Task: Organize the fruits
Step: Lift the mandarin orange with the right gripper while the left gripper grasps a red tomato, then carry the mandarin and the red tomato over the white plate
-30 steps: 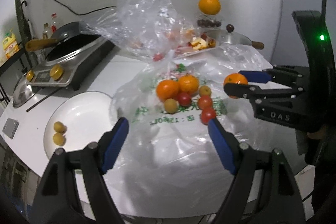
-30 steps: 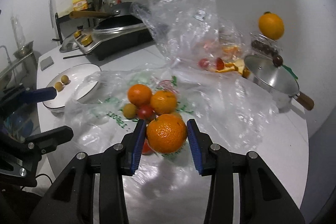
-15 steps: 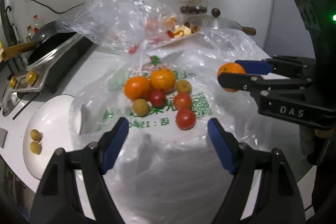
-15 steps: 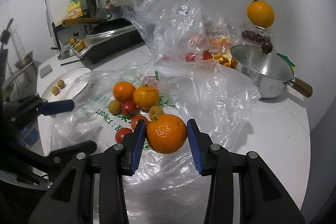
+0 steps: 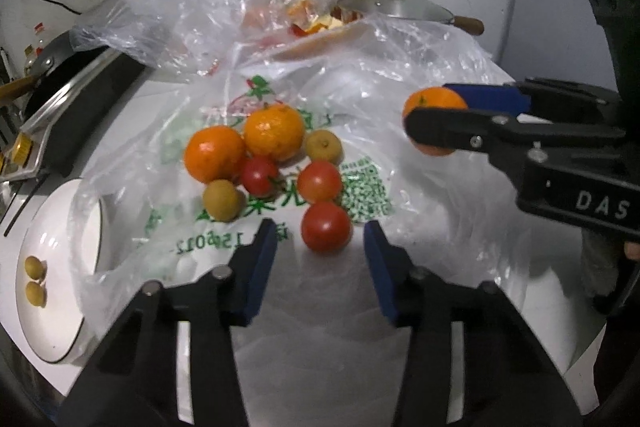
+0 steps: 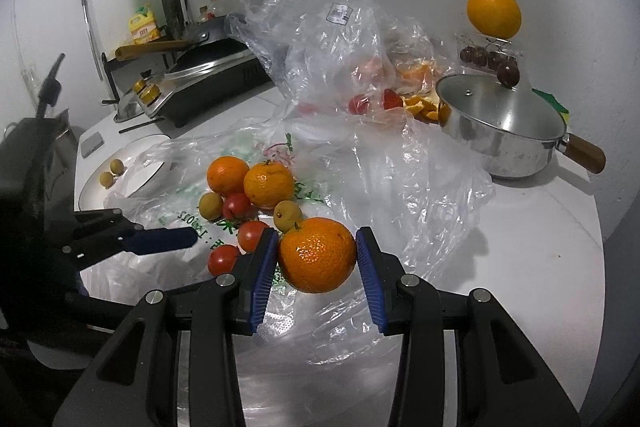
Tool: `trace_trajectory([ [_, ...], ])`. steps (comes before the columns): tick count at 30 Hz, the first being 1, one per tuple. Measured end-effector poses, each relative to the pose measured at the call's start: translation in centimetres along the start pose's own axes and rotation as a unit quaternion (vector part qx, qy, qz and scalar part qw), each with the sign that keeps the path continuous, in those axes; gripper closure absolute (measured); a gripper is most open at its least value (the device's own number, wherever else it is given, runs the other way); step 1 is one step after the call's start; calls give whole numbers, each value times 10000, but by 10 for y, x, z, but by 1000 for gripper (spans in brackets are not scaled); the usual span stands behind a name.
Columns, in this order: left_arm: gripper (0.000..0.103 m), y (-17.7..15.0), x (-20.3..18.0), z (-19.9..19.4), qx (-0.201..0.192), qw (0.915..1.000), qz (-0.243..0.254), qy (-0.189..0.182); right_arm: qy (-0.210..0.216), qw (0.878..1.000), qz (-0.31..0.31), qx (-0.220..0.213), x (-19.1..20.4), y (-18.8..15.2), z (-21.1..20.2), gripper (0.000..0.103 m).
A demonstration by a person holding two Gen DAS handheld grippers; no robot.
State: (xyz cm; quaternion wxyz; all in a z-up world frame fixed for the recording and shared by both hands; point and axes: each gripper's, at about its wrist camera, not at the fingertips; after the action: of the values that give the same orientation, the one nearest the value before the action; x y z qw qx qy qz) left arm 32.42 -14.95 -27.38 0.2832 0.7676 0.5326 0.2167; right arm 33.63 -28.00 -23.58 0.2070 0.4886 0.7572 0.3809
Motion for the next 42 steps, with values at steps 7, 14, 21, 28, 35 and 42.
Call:
trace_trajectory([
  [7,74,2,-2,13,131,9998,30,-145,-4,10000,22,2,-1,0,2,61],
  [14,74,2,0,12,120,9996,32,-245,-12,10000,16,7,-1,1,3,61],
  [21,74,-1,3,-3,-18,9997,30,-243,-53,9999,-63,-70,9,5,-5,61],
  [28,74,-6,9,-24,-199,9996,-19,-205,-26,9997,-198,-156,27,10,-15,61],
  [35,74,-12,20,-50,-415,9990,-83,-161,-21,9991,-342,-236,48,17,-25,61],
  [42,74,-18,37,-71,-588,9981,-175,-84,10,9984,-485,-284,72,23,-31,61],
])
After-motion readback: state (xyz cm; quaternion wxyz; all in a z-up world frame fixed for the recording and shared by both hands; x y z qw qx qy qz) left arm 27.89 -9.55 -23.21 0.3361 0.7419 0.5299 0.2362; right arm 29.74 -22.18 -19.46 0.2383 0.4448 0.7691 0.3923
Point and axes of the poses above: each gripper's, at about its wrist camera, not at the fingertips, and z roughly the way its jaws point, x to its left, y to its top, and after that the axes turned 1 degree about -y, right-handed
